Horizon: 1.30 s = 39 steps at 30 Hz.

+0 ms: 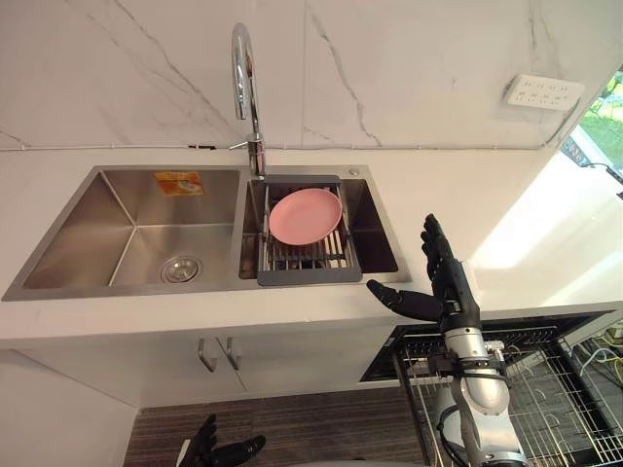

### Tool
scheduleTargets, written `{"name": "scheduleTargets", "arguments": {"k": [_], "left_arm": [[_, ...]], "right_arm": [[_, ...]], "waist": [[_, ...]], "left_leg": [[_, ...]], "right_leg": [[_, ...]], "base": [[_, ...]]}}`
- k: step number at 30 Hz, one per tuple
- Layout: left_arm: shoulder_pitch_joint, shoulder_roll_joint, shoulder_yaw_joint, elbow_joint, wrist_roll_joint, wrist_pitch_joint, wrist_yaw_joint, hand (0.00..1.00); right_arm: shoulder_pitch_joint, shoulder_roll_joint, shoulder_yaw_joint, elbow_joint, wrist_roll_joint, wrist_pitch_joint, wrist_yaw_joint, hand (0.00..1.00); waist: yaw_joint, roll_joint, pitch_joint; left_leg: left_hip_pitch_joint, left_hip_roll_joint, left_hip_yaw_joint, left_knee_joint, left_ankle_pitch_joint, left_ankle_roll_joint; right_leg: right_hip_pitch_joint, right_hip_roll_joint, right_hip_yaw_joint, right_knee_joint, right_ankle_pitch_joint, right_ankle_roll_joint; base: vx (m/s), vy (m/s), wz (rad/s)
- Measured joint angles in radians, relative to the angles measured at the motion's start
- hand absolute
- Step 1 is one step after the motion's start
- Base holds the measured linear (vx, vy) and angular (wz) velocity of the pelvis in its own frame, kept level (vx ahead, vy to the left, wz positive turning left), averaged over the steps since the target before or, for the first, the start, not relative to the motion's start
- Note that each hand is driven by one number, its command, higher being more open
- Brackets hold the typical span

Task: Walk over to the sink, pick up the cup, carry it to the dishwasher, place the cup inside the dishwasher, then close the dishwasher door

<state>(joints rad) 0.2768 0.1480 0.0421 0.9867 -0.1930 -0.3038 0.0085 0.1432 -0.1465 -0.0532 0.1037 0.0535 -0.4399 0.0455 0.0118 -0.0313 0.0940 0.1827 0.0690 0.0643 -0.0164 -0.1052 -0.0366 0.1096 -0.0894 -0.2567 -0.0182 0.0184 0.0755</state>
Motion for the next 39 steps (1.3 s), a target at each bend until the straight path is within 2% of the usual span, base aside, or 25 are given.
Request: {"name": "scheduleTargets", "arguments": {"k": [6,12,17,21,30,35,39], "left_arm": [[0.0,0.0,0.0,0.0,0.0,0.0,0.0,1.0],[0.003,-0.001,0.0,0.0,0.004,0.0,-0.006,1.0],[0.005,-0.005,0.0,0.001,0.033,0.0,-0.012,1.0],[0.014,-0.005,0.0,-0.002,0.038,0.0,-0.012,1.0],[0.04,-0.005,0.0,-0.004,0.067,0.001,-0.013,1.0],[0.04,-0.004,-0.001,-0.012,0.075,0.004,-0.013,1.0],[0.042,-0.003,-0.005,-0.022,0.076,0.01,-0.013,1.0]], "right_arm": [[0.0,0.0,0.0,0.0,0.0,0.0,0.0,1.0],[0.001,0.0,-0.01,-0.005,-0.009,0.026,-0.004,1.0],[0.005,0.0,-0.037,-0.062,-0.036,0.054,-0.036,1.0],[0.001,-0.001,-0.058,-0.096,-0.057,0.055,-0.048,1.0],[-0.064,-0.031,-0.06,-0.096,-0.18,0.057,-0.063,1.0],[-0.109,-0.07,-0.049,-0.076,-0.296,0.086,-0.092,1.0],[-0.16,-0.091,-0.036,-0.047,-0.368,0.105,-0.112,1.0]], "waist": [[-0.001,0.0,0.0],[-0.002,0.002,0.0],[-0.002,0.006,-0.004],[0.001,0.006,-0.018],[0.01,0.007,-0.022],[0.025,0.006,-0.025],[0.028,0.006,-0.025]], "left_leg": [[0.001,0.0,0.004,0.0,-0.001,-0.001],[0.003,0.0,0.026,-0.01,-0.003,-0.005],[0.0,-0.001,0.091,-0.017,-0.002,-0.02],[0.001,-0.008,0.09,-0.033,0.017,-0.04],[0.004,-0.01,0.08,-0.069,0.039,-0.019],[0.002,-0.019,0.077,-0.075,0.053,-0.001],[-0.001,-0.02,0.073,-0.075,0.058,0.0]], "right_leg": [[0.0,0.0,0.003,0.0,0.0,0.0],[-0.003,-0.001,0.009,0.0,0.0,0.0],[-0.001,-0.013,0.001,0.0,-0.001,0.003],[0.005,-0.024,-0.024,0.001,-0.006,0.01],[0.01,-0.026,-0.052,0.003,-0.007,0.012],[0.01,-0.035,-0.059,0.003,-0.006,0.013],[0.01,-0.035,-0.066,0.002,-0.006,0.013]], "base": [[0.0,0.0,-0.01],[0.0,0.0,-0.02],[-0.01,0.013,0.04],[-0.01,0.01,0.2],[-0.06,-0.016,0.1],[-0.02,0.002,0.04],[-0.02,-0.009,0.06]]}}
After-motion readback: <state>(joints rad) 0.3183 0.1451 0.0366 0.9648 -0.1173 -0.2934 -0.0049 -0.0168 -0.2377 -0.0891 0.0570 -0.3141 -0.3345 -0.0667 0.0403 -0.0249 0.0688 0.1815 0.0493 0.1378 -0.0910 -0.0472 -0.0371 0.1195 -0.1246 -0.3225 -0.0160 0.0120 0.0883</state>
